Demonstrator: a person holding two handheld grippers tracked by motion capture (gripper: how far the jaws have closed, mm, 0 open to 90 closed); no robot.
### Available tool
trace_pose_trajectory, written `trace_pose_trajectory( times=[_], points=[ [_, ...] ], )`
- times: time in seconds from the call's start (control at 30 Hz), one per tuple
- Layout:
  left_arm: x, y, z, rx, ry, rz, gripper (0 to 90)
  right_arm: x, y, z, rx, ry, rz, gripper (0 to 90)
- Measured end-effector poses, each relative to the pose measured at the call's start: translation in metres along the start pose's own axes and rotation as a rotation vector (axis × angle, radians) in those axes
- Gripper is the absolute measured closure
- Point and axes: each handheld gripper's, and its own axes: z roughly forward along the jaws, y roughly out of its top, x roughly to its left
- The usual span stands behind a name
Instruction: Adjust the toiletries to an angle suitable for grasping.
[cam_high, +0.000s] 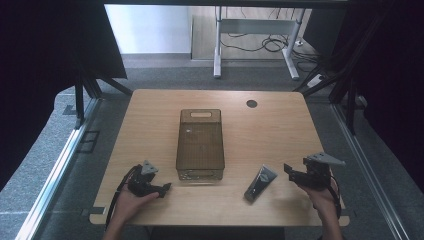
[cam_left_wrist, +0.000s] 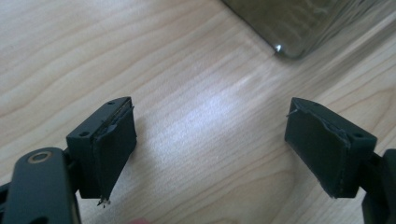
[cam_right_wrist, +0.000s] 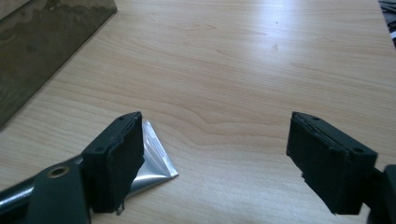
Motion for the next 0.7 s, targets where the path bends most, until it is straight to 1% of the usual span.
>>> trace_pose_trajectory(
  times=[0.03,0.07,0.13,0.2,0.23,0.27,0.3,0.4,0.43,0.47,0.57,0.6,0.63,0.67,0.7],
  points=[
    [-0.001,0.001,-0.002,-0.006,0.000,-0.004,17.1,0.000,0.000,0.000,0.000,0.000,0.000,22.0],
    [-0.001,0.002,-0.004,-0.019,0.000,-0.006,17.5,-0.001,-0.001,0.001,0.011,0.001,-0.013,22.9],
    [-0.001,0.003,-0.007,-0.031,-0.005,-0.008,18.1,-0.002,-0.003,0.003,0.022,0.004,-0.019,25.6],
    [-0.001,0.002,-0.009,-0.037,-0.015,-0.019,18.6,-0.003,-0.006,0.006,0.036,0.011,-0.020,27.0],
    [0.000,0.002,-0.010,-0.038,-0.016,-0.019,18.6,-0.003,-0.007,0.008,0.042,0.014,-0.014,27.6],
    [0.001,0.002,-0.010,-0.043,-0.015,-0.025,18.7,-0.003,-0.007,0.010,0.049,0.017,-0.019,28.5],
    [0.002,0.002,-0.011,-0.039,-0.018,-0.020,18.7,-0.002,-0.008,0.011,0.055,0.018,-0.023,29.3],
    [0.002,0.001,-0.015,-0.053,-0.028,-0.039,18.9,0.000,-0.006,0.012,0.051,0.016,-0.031,31.7],
    [0.001,0.001,-0.016,-0.060,-0.034,-0.045,19.0,0.002,-0.004,0.012,0.051,0.015,-0.038,32.1],
    [0.001,0.001,-0.017,-0.061,-0.039,-0.043,18.9,0.004,-0.002,0.009,0.049,0.007,-0.051,33.8],
    [0.000,0.000,-0.021,-0.070,-0.051,-0.049,19.0,0.004,0.000,0.005,0.039,0.005,-0.063,37.2],
    [-0.001,0.000,-0.021,-0.073,-0.052,-0.049,19.0,0.004,0.000,0.002,0.031,0.015,-0.068,38.8],
    [-0.001,0.001,-0.022,-0.073,-0.055,-0.049,19.0,0.004,0.000,0.000,0.028,0.037,-0.096,42.0],
    [-0.001,0.001,-0.022,-0.074,-0.054,-0.050,19.0,0.004,0.000,0.000,0.028,0.037,-0.096,42.0],
    [-0.001,0.001,-0.022,-0.072,-0.054,-0.047,19.1,0.004,0.000,0.000,0.035,0.039,-0.120,44.9]
  ],
)
